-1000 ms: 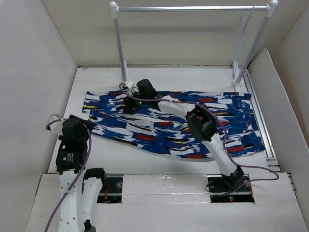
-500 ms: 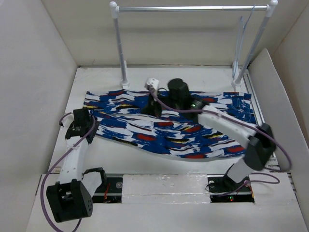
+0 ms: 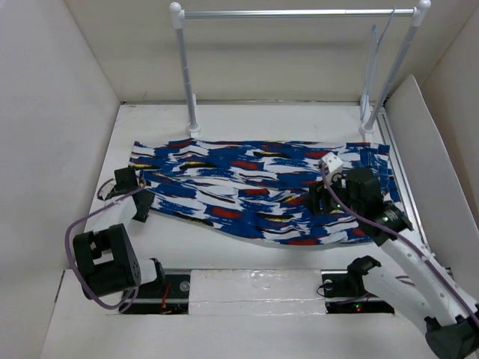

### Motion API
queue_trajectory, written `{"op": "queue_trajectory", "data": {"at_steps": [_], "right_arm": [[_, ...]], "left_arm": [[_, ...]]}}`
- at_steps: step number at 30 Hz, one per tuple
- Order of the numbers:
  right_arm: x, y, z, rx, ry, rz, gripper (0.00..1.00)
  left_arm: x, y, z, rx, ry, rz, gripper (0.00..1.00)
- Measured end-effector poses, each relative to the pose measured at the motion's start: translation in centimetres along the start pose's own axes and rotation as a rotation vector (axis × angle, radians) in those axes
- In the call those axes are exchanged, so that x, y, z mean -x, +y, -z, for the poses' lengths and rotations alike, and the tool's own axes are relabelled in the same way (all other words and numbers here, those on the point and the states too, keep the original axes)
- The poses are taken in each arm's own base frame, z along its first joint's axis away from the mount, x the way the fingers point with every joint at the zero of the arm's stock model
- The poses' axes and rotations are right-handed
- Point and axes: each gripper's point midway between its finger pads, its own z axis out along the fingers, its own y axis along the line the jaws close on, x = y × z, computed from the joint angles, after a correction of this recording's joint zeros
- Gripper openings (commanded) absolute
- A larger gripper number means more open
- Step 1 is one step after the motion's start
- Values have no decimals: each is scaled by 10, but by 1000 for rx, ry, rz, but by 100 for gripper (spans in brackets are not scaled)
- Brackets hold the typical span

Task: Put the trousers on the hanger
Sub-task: Flatten out the trousers at the center of the board.

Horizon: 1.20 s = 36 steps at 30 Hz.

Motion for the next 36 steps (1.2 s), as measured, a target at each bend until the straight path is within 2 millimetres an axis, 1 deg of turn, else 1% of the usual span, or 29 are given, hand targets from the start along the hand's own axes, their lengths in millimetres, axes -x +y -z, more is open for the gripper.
{"op": "queue_trajectory", "data": {"at_steps": [1,3,4,5,6,7,8,10,11,12,13,14,15,16,17,18,19,20,21,23,24,26,29,32,33,35,36], "right_arm": [[-2,-8,8,-36,-7,-15,61],[-5,-18,23,-85,-20,-40,61],[-6,-22,28,-104,-23,-50,61],[-8,-27,33,-127,-27,-63,61],[-10,-31,38,-148,-24,-77,61],[-18,-33,41,-160,4,-93,60],[-18,-39,44,-187,-6,-106,60],[-28,-48,49,-234,26,-140,54],[-34,-52,51,-257,49,-156,49],[-40,-57,53,-282,71,-171,38],[-46,-60,54,-301,97,-184,31],[-51,-62,54,-314,119,-199,24],[-56,-65,55,-328,142,-213,11],[-61,-68,55,-341,163,-231,6],[-64,-71,55,-354,177,-254,3],[-67,-75,55,-368,192,-275,3],[-70,-78,55,-378,204,-293,5],[-73,-82,54,-389,216,-315,10],[-76,-85,54,-397,226,-334,31],[-80,-90,54,-412,242,-368,52],[-82,-93,54,-419,249,-382,66],[-86,-99,55,-442,264,-406,70],[-97,-118,62,-514,293,-475,71],[-114,-148,73,-625,322,-583,72],[-118,-159,77,-661,320,-616,76],[-122,-181,77,-697,296,-659,81],[-122,-194,75,-716,277,-664,89]], "left_arm": [[0,-1,-3,3,3,-1,45],[3,-10,-6,-27,-7,3,41],[4,-14,-8,-34,-5,4,37],[6,-18,-11,-40,-6,4,17],[7,-22,-14,-46,-5,3,9],[8,-26,-14,-59,-6,-2,0],[8,-29,-19,-51,4,-1,0],[11,-33,-22,-44,4,-13,0],[13,-34,-22,-39,1,-20,0],[14,-34,-22,-33,0,-24,0],[16,-31,-23,-22,0,-26,0],[21,-27,-22,-13,-5,-25,0],[26,-21,-22,0,-9,-15,0],[36,-14,-21,11,-15,6,0],[46,-5,-20,22,-25,32,0],[60,5,-18,36,-43,66,0],[75,17,-16,48,-66,101,0],[88,29,-14,64,-90,134,0],[99,41,-12,79,-111,159,0],[113,59,-7,105,-139,192,0],[115,62,-5,105,-147,194,0],[111,56,1,63,-146,177,0],[99,41,16,-34,-149,148,0],[87,32,26,-112,-141,132,0],[83,32,26,-126,-132,129,0],[72,32,23,-147,-104,125,0],[66,33,21,-154,-82,124,0]]}}
